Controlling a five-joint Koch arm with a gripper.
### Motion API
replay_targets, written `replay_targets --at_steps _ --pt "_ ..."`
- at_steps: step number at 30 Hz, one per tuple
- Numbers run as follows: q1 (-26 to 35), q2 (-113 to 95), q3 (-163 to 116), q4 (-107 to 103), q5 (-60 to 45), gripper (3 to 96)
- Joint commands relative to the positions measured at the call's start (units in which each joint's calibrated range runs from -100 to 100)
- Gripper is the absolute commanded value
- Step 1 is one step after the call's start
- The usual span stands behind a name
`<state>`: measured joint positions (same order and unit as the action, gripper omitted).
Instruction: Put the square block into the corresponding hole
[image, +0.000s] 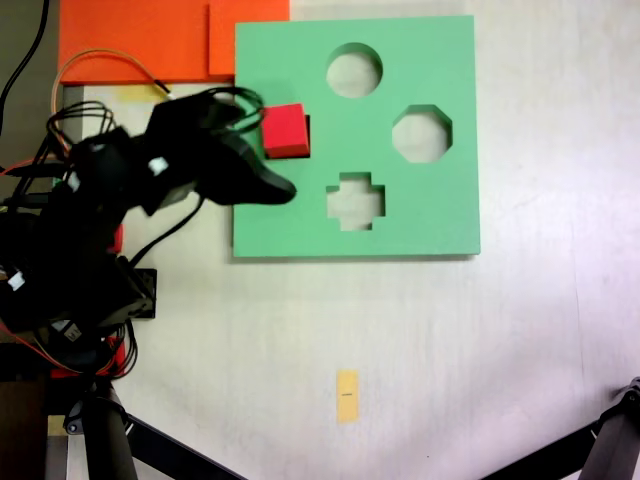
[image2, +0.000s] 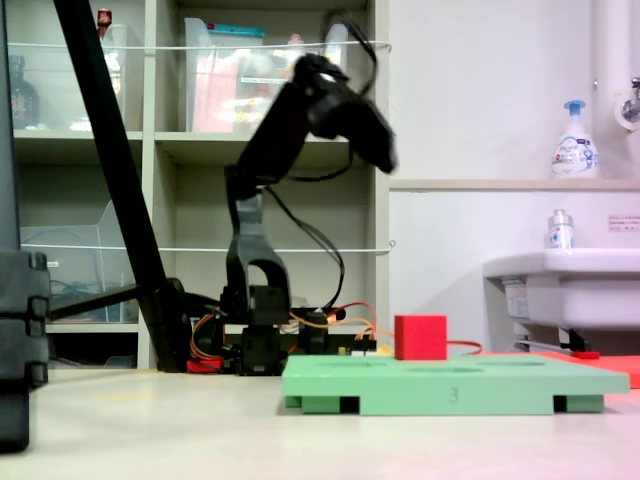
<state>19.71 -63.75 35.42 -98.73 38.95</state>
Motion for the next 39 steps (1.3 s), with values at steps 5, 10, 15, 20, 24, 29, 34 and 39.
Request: replay_targets --at_steps 5,10,15,20,24,29,34,39 --pt "-17.09 -11.25 0.67 20.78 -23.79 59.3" --pt "-19.73 -18.23 -23.06 36.57 -25.1 59.3" --pt "-20.12 -32.48 -60.05 63.34 -26.96 57.0" --pt "-18.61 -36.25 -89.96 76.63 -29.69 57.0" --pt "-17.97 -36.25 -111.0 85.49 -31.84 57.0" --pt "-16.21 -36.25 -135.42 108.12 -34.14 53.4" --pt "-15.58 -36.25 -135.42 101.09 -36.24 52.3" --pt "-15.43 -36.25 -135.42 99.26 -36.19 48.1"
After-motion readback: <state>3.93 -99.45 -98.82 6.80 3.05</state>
